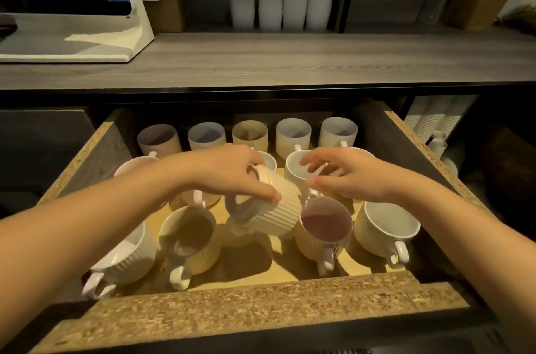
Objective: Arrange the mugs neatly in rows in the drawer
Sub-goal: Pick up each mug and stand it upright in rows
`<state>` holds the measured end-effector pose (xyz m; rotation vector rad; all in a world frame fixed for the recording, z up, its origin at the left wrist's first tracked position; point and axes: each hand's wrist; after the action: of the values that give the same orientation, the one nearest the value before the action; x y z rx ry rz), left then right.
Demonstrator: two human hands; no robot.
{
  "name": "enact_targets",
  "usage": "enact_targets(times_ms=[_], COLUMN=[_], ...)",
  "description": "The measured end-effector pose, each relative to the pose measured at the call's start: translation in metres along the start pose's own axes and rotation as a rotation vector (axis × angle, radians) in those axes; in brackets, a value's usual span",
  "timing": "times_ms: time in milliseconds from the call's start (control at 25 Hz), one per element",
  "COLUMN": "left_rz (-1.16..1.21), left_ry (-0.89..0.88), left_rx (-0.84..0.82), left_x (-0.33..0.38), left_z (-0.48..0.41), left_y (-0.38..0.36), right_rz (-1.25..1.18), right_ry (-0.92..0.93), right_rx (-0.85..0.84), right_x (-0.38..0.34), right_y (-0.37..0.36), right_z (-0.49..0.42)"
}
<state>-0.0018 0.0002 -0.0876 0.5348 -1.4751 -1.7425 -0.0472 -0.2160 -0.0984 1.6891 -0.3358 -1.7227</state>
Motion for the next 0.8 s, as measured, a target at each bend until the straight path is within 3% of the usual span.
enact_targets(times_ms=[160,360,440,600,720,800], left_rz=[0.526,0.845,0.732,0.206,-0.25,-0.408], left_ry=[-0.124,-0.19,-0.133,-0.1,-0.01,0.06], left_rx=[0.08,0.004,-0.005,0.097,0.004,-0.071], left_x=[-0.021,-0.032,-0.038,-0.044,-0.046,-0.049], left_z=[0.005,0.018,0.021,0.034,0.051,0.058], left_y=[0.007,-0.001,-0.003,-0.005,-0.017,-0.026], right_rz=[-0.244,-0.296,-0.222,0.071,0.289,0.45], right_ry=[0.191,0.418,0.435,0.291,0.206,0.179], right_rx=[-0.159,-0.049,0.005,0.049,0.027,0.011], right_x=[-0.01,-0.023,-0.029,-0.038,-0.04,-0.044], right_y=[-0.009,-0.02,-0.02,-0.028,-0.04,-0.05], right_z=[0.001,0.001,0.0,-0.003,-0.011,-0.018])
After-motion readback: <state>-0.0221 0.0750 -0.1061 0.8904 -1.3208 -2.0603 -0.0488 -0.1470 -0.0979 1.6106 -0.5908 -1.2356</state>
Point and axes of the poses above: each hand's wrist, its own z-axis away from the middle knuckle, its own y-axis out of the back of the hand, x = y × z, and after that the axes turned 15 degrees about -z, right-handed
